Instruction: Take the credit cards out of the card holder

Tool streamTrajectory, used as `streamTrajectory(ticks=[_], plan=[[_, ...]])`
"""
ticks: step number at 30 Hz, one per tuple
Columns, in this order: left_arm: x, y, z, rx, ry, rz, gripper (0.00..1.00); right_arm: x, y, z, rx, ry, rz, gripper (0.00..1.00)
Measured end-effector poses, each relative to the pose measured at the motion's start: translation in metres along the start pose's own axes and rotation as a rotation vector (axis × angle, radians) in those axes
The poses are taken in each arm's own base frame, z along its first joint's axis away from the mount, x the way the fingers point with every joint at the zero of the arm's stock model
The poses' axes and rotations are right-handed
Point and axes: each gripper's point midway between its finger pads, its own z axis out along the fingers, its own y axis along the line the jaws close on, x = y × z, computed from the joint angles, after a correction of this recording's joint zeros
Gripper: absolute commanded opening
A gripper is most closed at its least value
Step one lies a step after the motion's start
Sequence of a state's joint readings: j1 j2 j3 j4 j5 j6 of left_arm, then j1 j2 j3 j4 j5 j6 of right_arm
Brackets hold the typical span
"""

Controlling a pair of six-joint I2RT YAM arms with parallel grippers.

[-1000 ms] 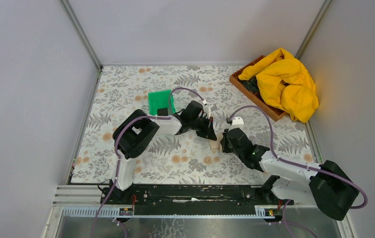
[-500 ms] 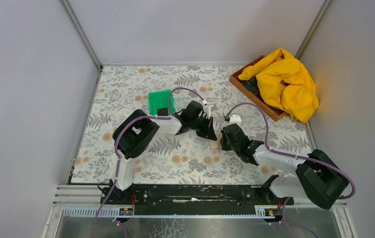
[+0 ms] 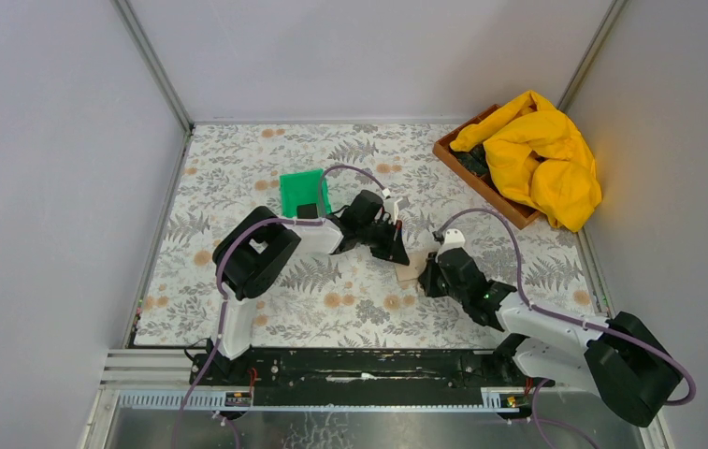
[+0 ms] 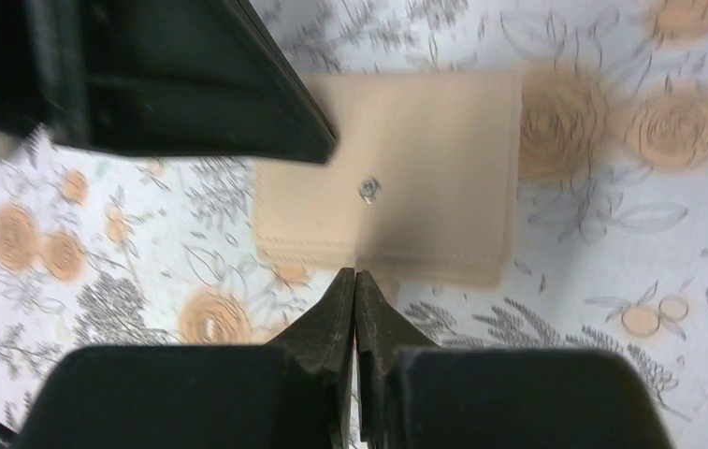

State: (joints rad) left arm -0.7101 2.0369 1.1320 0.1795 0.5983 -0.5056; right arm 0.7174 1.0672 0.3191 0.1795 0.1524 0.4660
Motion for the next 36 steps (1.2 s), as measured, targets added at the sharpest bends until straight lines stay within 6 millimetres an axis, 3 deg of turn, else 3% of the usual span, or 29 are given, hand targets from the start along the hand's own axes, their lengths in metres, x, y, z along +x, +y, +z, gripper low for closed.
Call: streamTrajectory(ticks=[4, 7, 20, 22, 25, 27, 33, 36], plan=[[0.0, 0.0, 0.0, 0.0, 0.0, 0.0, 0.0, 0.027, -0.012, -0.001, 0.014, 0.057, 0.012, 0.07], [0.0, 0.0, 0.0, -0.003, -0.002, 0.001, 0.03, 0.032, -0.013, -0.002, 0.008, 0.054, 0.034, 0.07], [-0.002, -0.003, -0.01, -0.024, -0.028, 0.012, 0.46, 0.029, -0.008, 0.004, 0.001, 0.041, 0.084, 0.07], [-0.003, -0.005, -0.013, -0.024, -0.032, 0.014, 0.45, 0.028, -0.008, 0.006, 0.004, 0.038, 0.089, 0.06], [0.0, -0.01, -0.014, -0.023, -0.029, 0.022, 0.33, 0.025, -0.007, 0.009, 0.013, 0.041, 0.094, 0.06], [0.002, -0.011, -0.016, -0.045, -0.031, 0.033, 0.32, 0.025, -0.007, 0.009, 0.019, 0.043, 0.094, 0.06], [0.014, -0.034, -0.028, -0.184, -0.071, 0.195, 0.51, 0.024, -0.011, 0.005, 0.04, 0.045, 0.09, 0.06], [0.012, -0.043, -0.037, -0.239, -0.115, 0.308, 0.51, 0.021, -0.011, 0.002, 0.039, 0.033, 0.091, 0.06]])
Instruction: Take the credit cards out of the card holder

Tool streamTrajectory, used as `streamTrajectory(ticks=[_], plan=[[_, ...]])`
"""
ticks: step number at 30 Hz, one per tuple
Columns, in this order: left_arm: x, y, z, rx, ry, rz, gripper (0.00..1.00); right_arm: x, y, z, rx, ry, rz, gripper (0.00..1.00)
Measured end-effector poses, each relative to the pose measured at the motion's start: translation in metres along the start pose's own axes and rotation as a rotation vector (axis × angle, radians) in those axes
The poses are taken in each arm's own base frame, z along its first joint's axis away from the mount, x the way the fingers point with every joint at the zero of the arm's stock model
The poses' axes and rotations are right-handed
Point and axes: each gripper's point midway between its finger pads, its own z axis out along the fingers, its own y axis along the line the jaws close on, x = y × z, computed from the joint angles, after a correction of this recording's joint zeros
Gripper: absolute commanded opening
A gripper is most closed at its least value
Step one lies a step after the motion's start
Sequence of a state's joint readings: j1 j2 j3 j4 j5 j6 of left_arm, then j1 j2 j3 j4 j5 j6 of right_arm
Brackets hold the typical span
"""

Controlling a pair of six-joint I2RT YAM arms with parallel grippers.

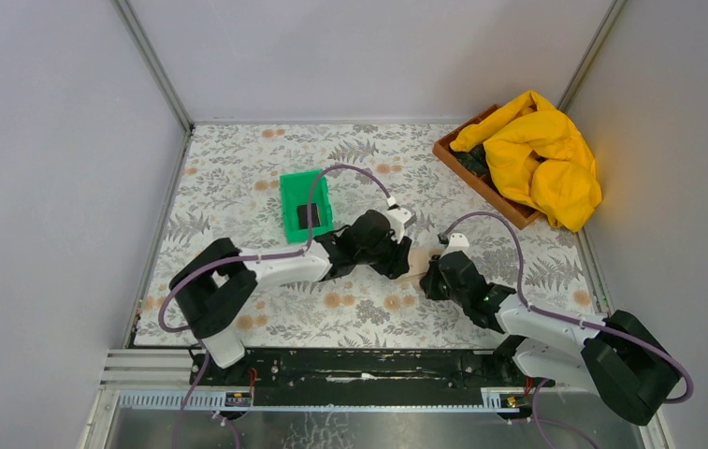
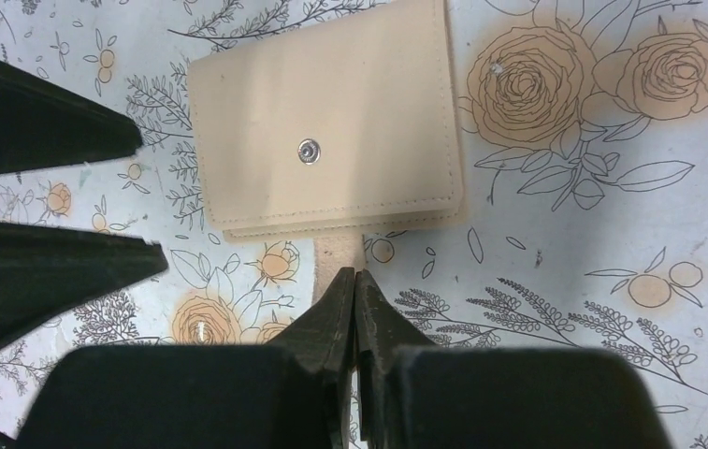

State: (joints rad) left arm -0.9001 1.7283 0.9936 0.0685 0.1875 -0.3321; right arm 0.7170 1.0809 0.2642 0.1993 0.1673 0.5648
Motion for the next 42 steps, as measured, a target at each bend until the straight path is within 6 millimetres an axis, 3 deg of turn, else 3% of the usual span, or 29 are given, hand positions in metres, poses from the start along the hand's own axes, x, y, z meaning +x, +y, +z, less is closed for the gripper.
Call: streamTrajectory(ticks=[4, 8, 14, 19, 24, 30, 38, 42], plan=[[0.006, 0.014, -0.007, -0.085, -0.018, 0.124, 0.51, -0.002, -0.001, -0.002, 0.001, -0.013, -0.002, 0.06], [0.024, 0.035, -0.007, -0.175, 0.009, 0.238, 0.49, 0.003, -0.005, -0.003, 0.008, -0.004, -0.007, 0.06], [0.05, 0.045, -0.007, -0.215, 0.033, 0.367, 0.49, 0.003, -0.005, -0.003, 0.009, -0.002, -0.007, 0.06], [0.044, 0.039, -0.01, -0.224, -0.02, 0.414, 0.5, 0.006, -0.007, -0.002, 0.012, 0.003, -0.008, 0.06], [0.032, 0.018, -0.008, -0.215, -0.094, 0.469, 0.51, 0.008, -0.008, -0.002, 0.015, 0.006, -0.009, 0.06], [0.037, 0.006, -0.001, -0.212, -0.098, 0.532, 0.64, 0.008, -0.008, -0.002, 0.014, 0.006, -0.009, 0.06], [0.047, 0.011, 0.008, -0.233, -0.066, 0.562, 0.63, 0.008, -0.008, -0.002, 0.011, 0.002, -0.008, 0.06], [0.046, 0.011, 0.013, -0.235, -0.059, 0.572, 0.56, 0.008, -0.008, -0.002, 0.011, 0.002, -0.008, 0.06]])
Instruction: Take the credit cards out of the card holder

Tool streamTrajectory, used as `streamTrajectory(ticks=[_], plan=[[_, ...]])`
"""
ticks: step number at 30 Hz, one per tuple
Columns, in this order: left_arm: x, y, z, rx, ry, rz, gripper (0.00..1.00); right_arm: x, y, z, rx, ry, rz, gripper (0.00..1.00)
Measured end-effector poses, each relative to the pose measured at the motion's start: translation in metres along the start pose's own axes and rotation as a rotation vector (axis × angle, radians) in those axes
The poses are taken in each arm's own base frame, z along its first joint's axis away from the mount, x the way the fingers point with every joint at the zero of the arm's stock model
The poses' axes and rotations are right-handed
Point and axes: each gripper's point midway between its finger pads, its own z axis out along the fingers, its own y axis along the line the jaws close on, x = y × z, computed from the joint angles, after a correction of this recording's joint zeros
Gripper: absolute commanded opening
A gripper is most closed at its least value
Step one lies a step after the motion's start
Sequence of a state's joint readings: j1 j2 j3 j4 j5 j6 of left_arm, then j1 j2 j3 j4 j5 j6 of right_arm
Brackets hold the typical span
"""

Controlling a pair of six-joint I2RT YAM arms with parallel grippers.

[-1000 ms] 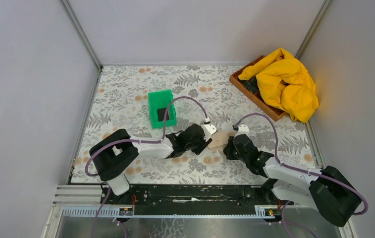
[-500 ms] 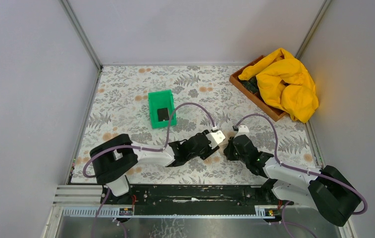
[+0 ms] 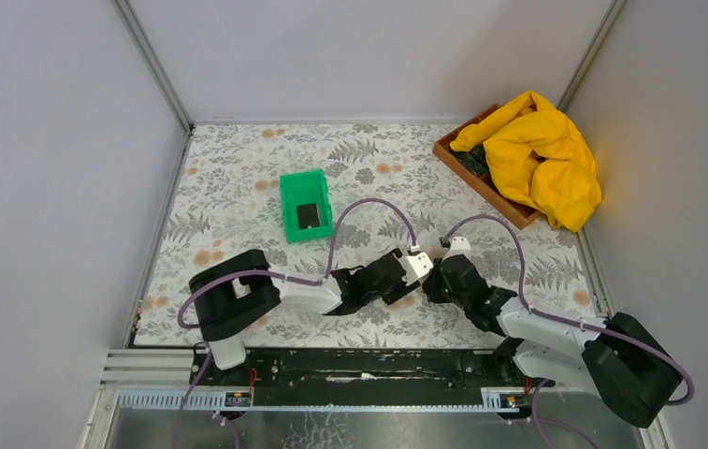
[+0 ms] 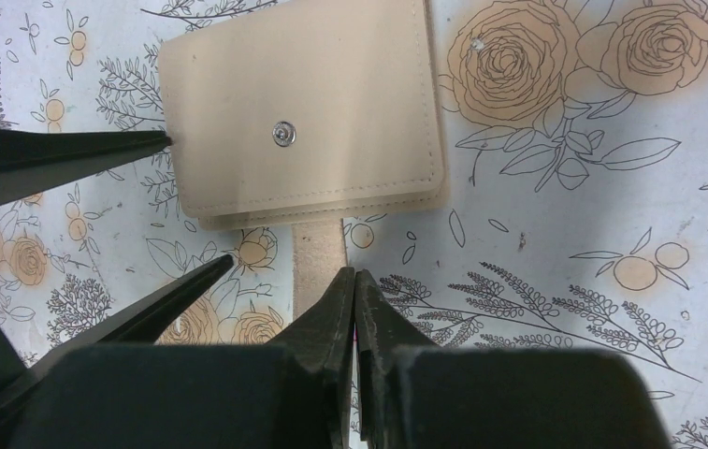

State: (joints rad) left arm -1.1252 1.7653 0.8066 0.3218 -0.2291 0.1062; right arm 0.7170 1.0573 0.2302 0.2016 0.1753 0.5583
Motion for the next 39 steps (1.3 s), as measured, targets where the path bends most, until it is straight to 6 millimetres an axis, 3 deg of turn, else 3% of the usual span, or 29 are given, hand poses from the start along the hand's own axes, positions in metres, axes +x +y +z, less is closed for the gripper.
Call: streamTrajectory(ticks=[3, 13, 27, 39], plan=[[0.001, -0.002, 0.007, 0.001, 0.01, 0.005, 0.47, 0.0, 0.0, 0.0, 0.0, 0.0, 0.0, 0.06], [-0.006, -0.002, 0.011, -0.003, 0.002, 0.012, 0.0, 0.001, -0.001, -0.001, -0.004, -0.007, 0.002, 0.06], [-0.013, 0.0, 0.009, -0.019, -0.017, -0.04, 0.0, -0.012, 0.0, -0.011, -0.026, -0.084, 0.022, 0.04], [-0.05, 0.03, -0.012, -0.178, -0.09, -0.219, 0.0, -0.028, -0.002, -0.025, -0.034, -0.183, 0.052, 0.04]])
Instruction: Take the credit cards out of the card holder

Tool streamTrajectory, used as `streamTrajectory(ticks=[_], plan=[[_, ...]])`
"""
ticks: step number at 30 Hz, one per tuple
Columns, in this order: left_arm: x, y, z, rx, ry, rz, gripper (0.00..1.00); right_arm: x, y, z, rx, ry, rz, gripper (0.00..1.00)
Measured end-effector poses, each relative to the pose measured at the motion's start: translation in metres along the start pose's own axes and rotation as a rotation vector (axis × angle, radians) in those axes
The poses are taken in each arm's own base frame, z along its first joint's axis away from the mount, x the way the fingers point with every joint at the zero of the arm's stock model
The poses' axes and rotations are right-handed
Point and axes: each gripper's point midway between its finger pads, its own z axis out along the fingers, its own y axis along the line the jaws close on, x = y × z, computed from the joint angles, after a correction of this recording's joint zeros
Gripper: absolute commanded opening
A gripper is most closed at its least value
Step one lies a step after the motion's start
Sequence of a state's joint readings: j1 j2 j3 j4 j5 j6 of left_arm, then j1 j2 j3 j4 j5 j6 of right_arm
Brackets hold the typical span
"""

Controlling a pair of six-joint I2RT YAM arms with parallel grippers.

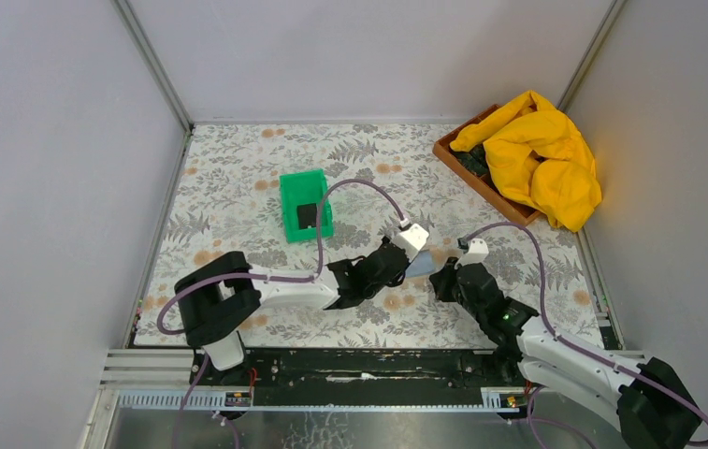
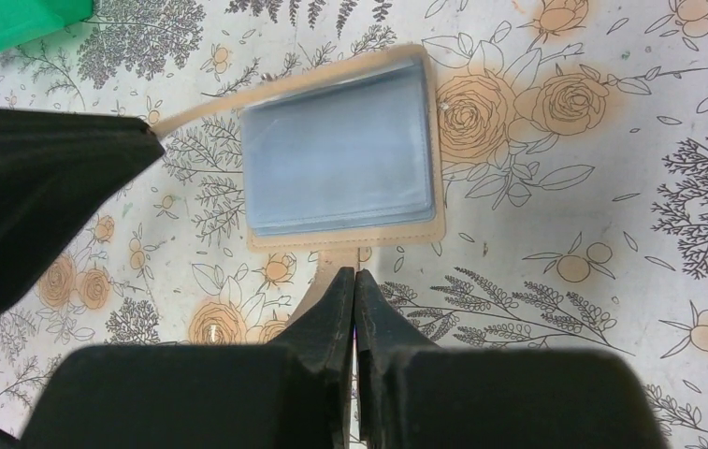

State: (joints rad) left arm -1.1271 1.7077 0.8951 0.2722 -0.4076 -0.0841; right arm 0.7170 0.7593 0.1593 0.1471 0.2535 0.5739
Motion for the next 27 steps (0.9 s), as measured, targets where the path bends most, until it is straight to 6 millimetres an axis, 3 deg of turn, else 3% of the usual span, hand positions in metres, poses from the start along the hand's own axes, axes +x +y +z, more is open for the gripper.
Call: streamTrajectory(ticks=[10, 17, 23, 27], plan=[[-0.028, 0.022, -0.002, -0.141, 0.017, -0.213, 0.0, -0.002, 0.001, -0.002, -0.01, -0.013, 0.003, 0.04], [-0.006, 0.052, -0.002, -0.245, 0.086, -0.362, 0.0, -0.004, 0.003, -0.004, -0.026, -0.02, 0.003, 0.08], [0.009, 0.059, -0.02, -0.279, 0.091, -0.49, 0.0, -0.001, 0.015, -0.006, -0.088, 0.006, -0.018, 0.16], [0.014, 0.06, -0.027, -0.288, 0.085, -0.544, 0.0, -0.002, 0.033, -0.004, -0.152, 0.05, -0.019, 0.16]])
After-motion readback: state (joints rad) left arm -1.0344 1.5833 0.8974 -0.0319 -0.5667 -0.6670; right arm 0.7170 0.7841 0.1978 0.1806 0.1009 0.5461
